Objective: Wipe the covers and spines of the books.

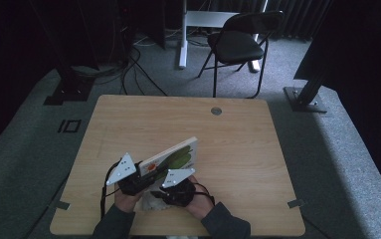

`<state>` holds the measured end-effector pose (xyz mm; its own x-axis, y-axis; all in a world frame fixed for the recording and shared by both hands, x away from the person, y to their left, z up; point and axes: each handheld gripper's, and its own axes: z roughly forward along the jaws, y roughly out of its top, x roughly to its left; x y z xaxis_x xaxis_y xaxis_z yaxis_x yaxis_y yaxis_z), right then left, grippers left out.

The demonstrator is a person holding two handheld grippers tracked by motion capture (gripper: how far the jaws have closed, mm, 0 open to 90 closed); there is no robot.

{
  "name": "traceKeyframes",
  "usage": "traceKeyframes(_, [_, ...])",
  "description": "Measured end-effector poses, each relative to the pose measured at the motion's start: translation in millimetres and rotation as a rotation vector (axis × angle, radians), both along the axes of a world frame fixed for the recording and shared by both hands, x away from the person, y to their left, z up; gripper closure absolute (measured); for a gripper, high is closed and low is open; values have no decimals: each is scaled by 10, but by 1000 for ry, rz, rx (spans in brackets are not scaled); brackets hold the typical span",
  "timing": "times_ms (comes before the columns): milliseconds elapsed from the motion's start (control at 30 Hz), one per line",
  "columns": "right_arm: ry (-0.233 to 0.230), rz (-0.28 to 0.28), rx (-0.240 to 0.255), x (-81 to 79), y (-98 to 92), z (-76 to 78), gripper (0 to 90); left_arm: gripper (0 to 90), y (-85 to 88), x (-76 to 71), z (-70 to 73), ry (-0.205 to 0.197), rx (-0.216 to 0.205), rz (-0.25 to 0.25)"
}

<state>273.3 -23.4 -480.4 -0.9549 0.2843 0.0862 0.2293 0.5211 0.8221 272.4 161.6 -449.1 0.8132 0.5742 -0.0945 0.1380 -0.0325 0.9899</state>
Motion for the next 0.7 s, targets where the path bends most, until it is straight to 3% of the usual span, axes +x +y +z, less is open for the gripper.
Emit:
traceKeyframes(600, [-12,30,-4,-55,89,15,849,779,-5,1,-7,1,0,2])
traceKeyframes(700, [-31,31,-17,-73,106,20,850,779,-4,5,-11,3,1,2])
